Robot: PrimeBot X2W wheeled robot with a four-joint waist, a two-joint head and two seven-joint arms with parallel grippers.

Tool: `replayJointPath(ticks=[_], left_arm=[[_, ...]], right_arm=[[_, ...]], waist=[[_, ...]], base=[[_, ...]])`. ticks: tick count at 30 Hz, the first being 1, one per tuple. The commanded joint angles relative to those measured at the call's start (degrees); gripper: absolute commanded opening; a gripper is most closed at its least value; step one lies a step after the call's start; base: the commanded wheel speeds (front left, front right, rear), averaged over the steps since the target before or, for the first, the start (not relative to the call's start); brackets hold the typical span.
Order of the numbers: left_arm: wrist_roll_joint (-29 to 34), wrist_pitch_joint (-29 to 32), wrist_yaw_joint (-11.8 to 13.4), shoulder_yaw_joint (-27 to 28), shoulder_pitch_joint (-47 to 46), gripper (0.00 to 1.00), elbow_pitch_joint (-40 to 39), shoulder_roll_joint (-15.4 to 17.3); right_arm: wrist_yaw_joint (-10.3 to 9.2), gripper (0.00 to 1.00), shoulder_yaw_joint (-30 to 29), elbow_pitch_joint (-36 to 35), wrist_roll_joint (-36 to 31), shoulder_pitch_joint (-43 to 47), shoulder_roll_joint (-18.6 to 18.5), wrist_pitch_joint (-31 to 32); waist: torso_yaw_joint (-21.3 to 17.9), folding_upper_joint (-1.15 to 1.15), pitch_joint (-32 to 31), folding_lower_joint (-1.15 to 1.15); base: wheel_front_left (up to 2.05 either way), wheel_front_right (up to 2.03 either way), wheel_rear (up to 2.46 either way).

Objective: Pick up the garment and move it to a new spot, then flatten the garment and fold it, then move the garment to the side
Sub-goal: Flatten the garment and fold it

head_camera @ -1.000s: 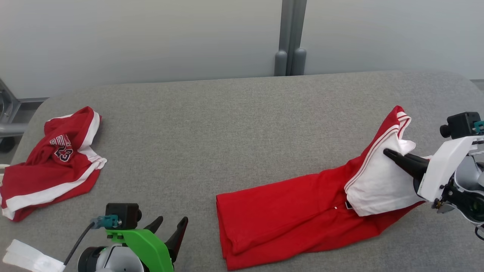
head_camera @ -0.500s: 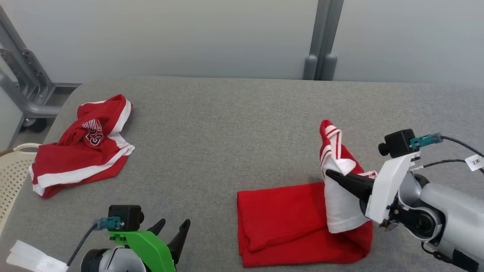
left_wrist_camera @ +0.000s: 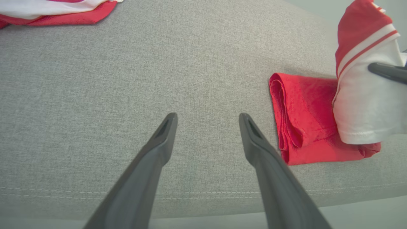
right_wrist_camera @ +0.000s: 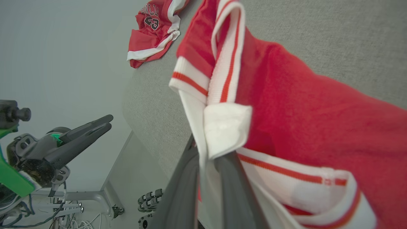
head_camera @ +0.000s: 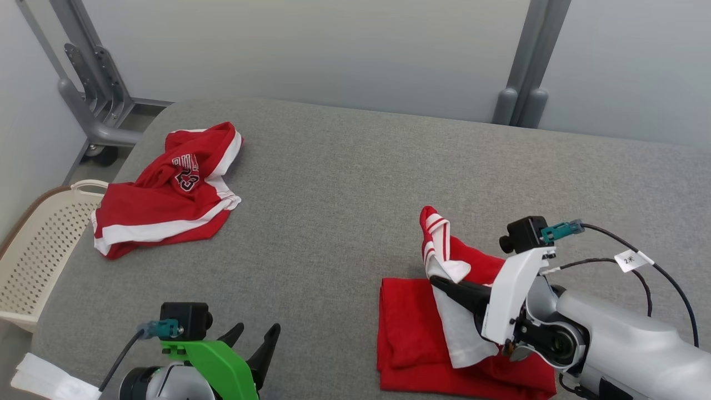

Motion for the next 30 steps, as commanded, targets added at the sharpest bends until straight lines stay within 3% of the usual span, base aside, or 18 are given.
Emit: replayJointPath(ticks=[1,4,5,7,8,18,30], left_arm=[[0.0,0.0,0.0,0.1,-0.1,1.0,0.0,0.1],[0.0,0.0,-0.1,0.0,-0.2,1.0,0.0,0.0],[-0.1,0.0,-0.1,0.0,-0.2,1.0,0.0,-0.1],[-0.2,0.0,0.0,0.0,-0.3,1.0,0.1,0.0],[-0.2,-0.1,0.0,0.1,-0.3,1.0,0.1,0.0],[-0.3,-0.3,0.2,0.1,0.1,1.0,0.0,0.2],[-0.5,-0.7,0.5,0.0,0.8,1.0,-0.3,0.0]], right_arm=[[0.03,0.0,-0.1,0.7,0.6,0.7,0.5,0.1],[0.03,0.04,0.1,2.8,0.7,0.5,2.1,0.5],[0.03,0.28,0.1,3.4,0.7,0.4,2.6,0.6],[0.03,0.6,0.1,4.6,0.9,0.2,3.5,0.8],[0.03,1.0,0.1,5.0,1.0,0.1,3.8,0.9],[0.03,1.0,-2.1,1.4,0.5,-1.2,4.2,-2.2],[0.02,1.0,-6.0,-1.7,-1.0,0.6,-4.4,-7.6]], waist=[[0.6,0.0,0.0,0.0],[1.0,0.0,0.2,0.0],[1.0,0.0,0.2,0.0],[1.1,0.0,0.3,0.0],[1.1,0.0,0.3,0.0],[-0.2,0.0,0.3,0.0],[-2.5,0.0,-0.1,0.0]], base=[[0.0,0.0,0.0],[0.0,0.0,0.0],[0.0,0.0,0.0],[0.0,0.0,0.0],[0.0,0.0,0.0],[0.0,0.0,0.0],[0.0,0.0,0.0]])
